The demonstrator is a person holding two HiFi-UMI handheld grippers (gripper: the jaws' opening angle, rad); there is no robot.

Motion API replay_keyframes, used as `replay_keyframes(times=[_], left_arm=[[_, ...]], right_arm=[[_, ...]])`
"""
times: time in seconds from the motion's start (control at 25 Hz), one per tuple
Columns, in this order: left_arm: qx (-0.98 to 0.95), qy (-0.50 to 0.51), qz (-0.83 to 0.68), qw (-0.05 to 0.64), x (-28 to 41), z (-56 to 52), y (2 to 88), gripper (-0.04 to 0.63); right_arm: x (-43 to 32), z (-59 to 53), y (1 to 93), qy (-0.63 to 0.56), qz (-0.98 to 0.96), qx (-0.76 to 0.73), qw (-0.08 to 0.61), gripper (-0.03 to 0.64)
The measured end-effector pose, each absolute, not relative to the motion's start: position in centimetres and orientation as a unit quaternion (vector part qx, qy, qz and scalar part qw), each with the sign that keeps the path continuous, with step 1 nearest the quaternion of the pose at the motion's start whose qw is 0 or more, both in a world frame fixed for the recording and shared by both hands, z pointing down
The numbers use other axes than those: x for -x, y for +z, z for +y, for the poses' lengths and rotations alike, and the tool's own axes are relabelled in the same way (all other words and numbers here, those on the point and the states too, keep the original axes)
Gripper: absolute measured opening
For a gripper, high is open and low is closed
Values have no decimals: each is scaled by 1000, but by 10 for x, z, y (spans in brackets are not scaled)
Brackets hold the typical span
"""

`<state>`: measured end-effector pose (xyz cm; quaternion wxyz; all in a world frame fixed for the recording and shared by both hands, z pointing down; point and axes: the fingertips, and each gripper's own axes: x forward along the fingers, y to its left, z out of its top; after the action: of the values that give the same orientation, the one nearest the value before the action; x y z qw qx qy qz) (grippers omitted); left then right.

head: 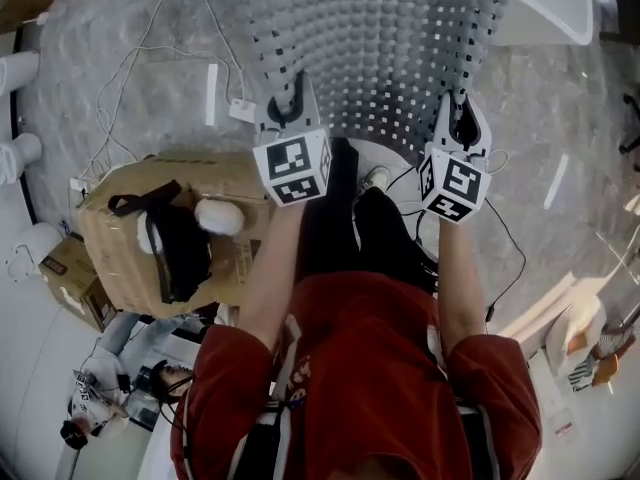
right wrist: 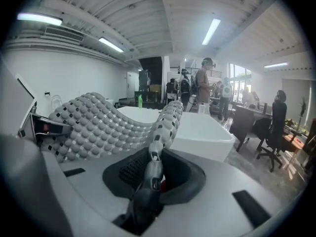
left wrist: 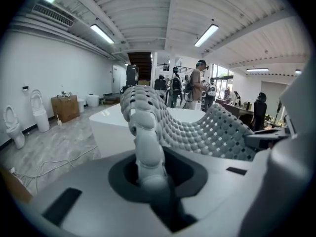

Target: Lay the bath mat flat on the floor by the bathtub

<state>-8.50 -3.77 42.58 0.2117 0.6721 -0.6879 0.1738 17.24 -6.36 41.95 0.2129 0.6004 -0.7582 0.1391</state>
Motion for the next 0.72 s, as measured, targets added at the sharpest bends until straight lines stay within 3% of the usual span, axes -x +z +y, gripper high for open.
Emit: replay_keyframes(times=[0.72], left_arm=[[-647,232,-662,300,140,-84,656,69]], right_arm=[[-119,-121,634,186,-744,-559,315,87]])
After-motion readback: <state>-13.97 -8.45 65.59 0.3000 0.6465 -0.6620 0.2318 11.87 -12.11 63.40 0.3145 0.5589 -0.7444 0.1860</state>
